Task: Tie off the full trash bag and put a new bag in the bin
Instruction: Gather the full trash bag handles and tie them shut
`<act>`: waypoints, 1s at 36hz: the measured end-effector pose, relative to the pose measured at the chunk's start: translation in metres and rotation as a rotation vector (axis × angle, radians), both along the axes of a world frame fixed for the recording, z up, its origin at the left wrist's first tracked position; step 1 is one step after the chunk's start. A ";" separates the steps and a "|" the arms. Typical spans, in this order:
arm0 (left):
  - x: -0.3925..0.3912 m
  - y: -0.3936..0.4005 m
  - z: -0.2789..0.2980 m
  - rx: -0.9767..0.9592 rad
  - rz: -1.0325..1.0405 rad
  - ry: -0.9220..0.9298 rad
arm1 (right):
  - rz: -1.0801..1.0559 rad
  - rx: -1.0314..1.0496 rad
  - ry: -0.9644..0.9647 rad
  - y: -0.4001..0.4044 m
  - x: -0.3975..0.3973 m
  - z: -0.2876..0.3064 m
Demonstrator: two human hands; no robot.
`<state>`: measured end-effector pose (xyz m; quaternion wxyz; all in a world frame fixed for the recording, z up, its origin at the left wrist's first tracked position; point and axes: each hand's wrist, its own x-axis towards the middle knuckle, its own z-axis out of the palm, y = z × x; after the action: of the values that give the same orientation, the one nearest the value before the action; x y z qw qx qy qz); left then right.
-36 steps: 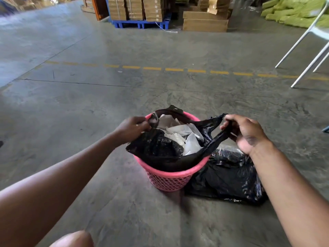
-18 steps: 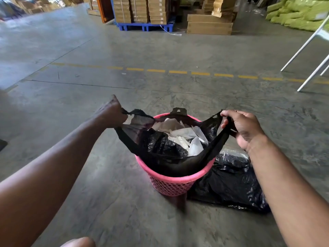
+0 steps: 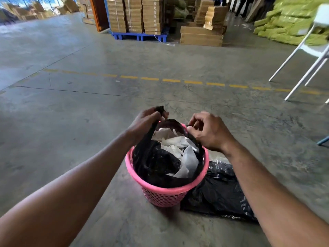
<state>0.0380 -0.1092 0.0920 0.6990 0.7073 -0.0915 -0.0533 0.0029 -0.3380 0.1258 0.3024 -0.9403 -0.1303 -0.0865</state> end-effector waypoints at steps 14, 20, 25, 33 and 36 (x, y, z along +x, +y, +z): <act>-0.002 -0.046 -0.030 0.640 -0.299 -0.239 | 0.275 -0.182 0.066 0.029 0.008 0.006; -0.004 -0.044 -0.041 0.471 -0.202 -0.169 | 0.184 0.150 -0.028 0.024 0.014 -0.003; -0.004 -0.042 -0.036 0.285 -0.211 -0.029 | 0.109 0.016 -0.138 0.006 0.020 -0.029; -0.009 -0.040 -0.031 0.265 -0.179 0.073 | 0.073 0.081 -0.226 0.026 0.017 -0.059; -0.004 -0.034 -0.032 0.274 -0.198 0.103 | 0.013 0.205 -0.222 0.026 0.022 -0.059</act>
<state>0.0338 -0.1430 0.0597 0.5912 0.7797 -0.1165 -0.1701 0.0245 -0.3122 0.0663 0.3813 -0.8882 -0.1596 -0.2005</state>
